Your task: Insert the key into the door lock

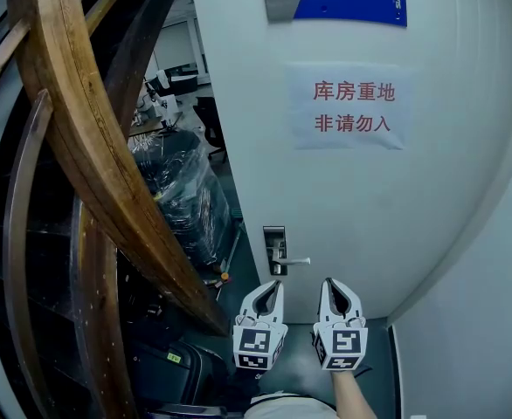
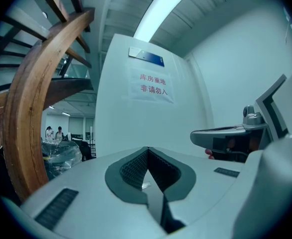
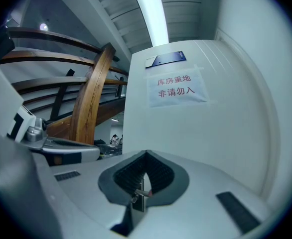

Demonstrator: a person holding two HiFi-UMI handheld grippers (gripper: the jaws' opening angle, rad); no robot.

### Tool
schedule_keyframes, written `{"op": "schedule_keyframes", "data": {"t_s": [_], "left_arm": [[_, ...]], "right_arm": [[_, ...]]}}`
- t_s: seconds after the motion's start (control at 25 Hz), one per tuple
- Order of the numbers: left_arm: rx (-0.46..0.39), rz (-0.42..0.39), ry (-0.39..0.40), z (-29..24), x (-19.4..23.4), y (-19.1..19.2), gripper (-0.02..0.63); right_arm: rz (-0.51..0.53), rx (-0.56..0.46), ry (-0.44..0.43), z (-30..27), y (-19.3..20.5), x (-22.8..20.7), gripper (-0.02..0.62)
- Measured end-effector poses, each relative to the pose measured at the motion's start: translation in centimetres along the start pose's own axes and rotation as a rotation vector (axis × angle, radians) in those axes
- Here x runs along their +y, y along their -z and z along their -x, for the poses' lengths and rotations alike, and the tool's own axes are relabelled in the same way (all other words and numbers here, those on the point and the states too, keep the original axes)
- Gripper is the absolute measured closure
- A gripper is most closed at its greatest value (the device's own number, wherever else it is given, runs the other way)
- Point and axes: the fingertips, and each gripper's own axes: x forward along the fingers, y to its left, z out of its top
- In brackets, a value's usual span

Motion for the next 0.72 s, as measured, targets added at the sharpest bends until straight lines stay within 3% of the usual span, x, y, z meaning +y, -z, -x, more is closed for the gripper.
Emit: {"op": "schedule_keyframes", "data": {"t_s": [0.72], "left_arm": [[0.007, 0.0, -0.005, 0.35, 0.25, 0.37, 0.603]], "right_arm": [[-0.012, 0.001, -0.002, -0.03, 0.31, 0.39, 0.591]]}}
